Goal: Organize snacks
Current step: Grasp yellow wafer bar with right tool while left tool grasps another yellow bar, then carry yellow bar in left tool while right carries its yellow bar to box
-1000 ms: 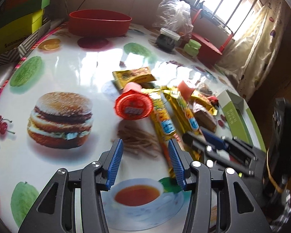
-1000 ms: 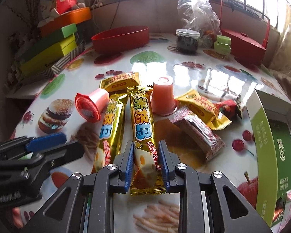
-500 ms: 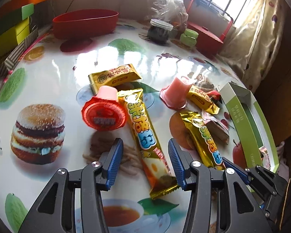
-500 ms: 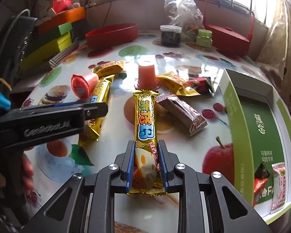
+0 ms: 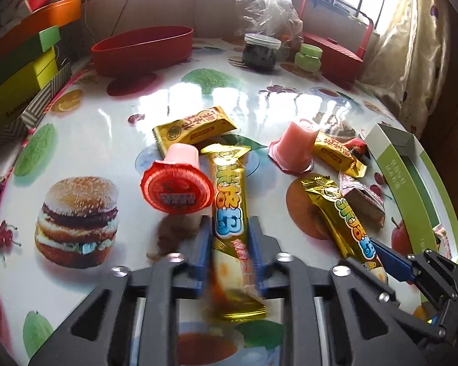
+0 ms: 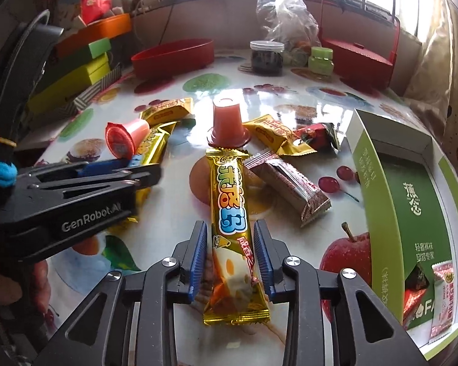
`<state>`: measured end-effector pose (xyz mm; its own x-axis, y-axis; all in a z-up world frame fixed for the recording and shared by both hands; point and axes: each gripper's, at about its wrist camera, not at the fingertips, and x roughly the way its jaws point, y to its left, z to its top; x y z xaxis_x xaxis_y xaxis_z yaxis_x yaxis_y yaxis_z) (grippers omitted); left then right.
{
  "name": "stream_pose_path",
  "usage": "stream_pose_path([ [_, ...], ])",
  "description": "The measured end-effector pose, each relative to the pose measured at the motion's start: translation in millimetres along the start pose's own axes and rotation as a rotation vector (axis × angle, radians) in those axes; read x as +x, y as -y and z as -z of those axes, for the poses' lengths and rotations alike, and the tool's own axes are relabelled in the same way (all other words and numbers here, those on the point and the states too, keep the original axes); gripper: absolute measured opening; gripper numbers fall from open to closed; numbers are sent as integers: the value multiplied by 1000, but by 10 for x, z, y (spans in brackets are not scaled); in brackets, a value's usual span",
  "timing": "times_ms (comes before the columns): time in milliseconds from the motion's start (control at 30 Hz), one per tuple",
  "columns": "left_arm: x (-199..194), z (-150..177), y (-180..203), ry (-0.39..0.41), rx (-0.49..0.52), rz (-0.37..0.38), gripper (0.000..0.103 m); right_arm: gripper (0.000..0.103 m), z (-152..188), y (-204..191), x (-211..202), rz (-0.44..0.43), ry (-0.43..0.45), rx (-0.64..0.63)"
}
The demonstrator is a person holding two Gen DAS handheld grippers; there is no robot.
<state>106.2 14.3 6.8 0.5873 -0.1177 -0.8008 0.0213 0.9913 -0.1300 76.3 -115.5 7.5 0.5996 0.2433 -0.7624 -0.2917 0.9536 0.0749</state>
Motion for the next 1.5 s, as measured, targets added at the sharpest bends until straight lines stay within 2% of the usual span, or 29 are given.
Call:
stream_pose_path([
  [100,-37,44,-35,9,-17,23,24,23,14,22,-33,-2,14,12],
  [367,-215,209,-72,28,-38,66,24,22,62,-18,-127,-25,50,21],
  [733,-514,280,35,71,-21,71,24,22,105,5,-393,-46,104,38],
  [1500,-673,227,291,106,39,104,24,22,99,175,-640,-13,154,75],
])
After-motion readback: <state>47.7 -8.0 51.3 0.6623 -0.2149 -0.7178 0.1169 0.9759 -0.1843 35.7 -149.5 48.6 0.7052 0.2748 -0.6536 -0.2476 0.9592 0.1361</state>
